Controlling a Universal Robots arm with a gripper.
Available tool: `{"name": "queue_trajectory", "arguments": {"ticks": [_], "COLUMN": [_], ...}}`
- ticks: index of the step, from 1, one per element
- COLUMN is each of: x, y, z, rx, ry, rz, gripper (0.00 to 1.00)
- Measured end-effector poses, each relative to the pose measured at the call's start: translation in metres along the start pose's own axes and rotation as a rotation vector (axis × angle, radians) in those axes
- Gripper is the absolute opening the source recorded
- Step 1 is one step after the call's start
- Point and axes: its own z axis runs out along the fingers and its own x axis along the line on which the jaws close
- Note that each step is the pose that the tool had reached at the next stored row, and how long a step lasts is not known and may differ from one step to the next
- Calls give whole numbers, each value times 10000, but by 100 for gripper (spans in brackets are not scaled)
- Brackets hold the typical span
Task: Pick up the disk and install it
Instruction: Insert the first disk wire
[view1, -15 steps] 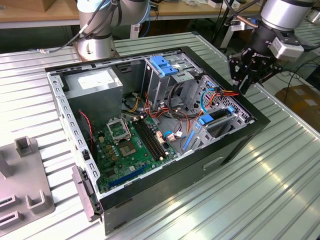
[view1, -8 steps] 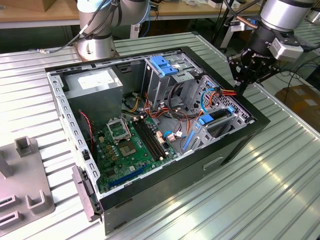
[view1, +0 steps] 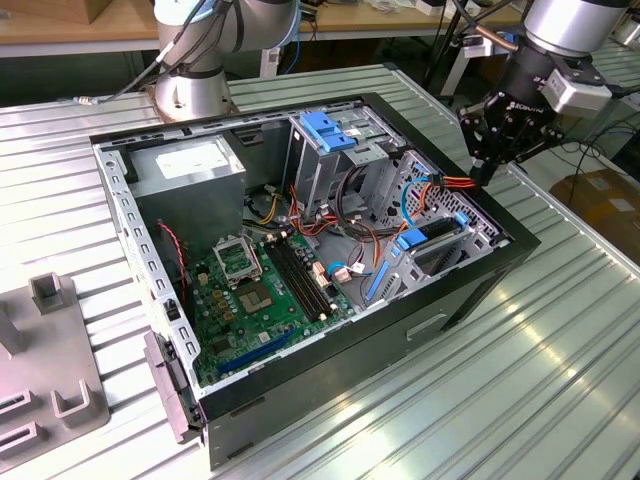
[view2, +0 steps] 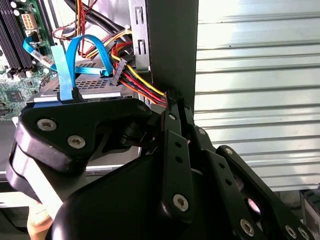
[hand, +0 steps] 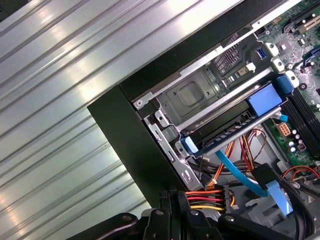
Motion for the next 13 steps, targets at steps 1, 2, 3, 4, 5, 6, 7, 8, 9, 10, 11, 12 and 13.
{"name": "queue_trajectory", "arguments": {"ticks": [1, 2, 3, 4, 5, 6, 7, 8, 9, 10, 11, 12, 13], "x": [0, 0, -1, -7, -14, -22, -30, -43, -47, -48, -49, -49, -53], "y": [0, 0, 1, 4, 9, 14, 19, 28, 32, 33, 33, 33, 36], "z": [-1, -1, -1, -2, -2, -3, -3, -4, -5, -10, -19, -23, -23], "rx": [-6, -11, -14, -17, -18, -18, -18, -18, -18, -19, -19, -18, -15], "ry": [1, 1, 1, 1, 2, 1, 1, 1, 1, 3, 3, 2, 3], "rz": [65, 132, 191, 226, 236, 236, 235, 235, 235, 234, 233, 233, 241], "gripper": [17, 17, 17, 17, 17, 17, 17, 17, 17, 17, 17, 17, 17]}}
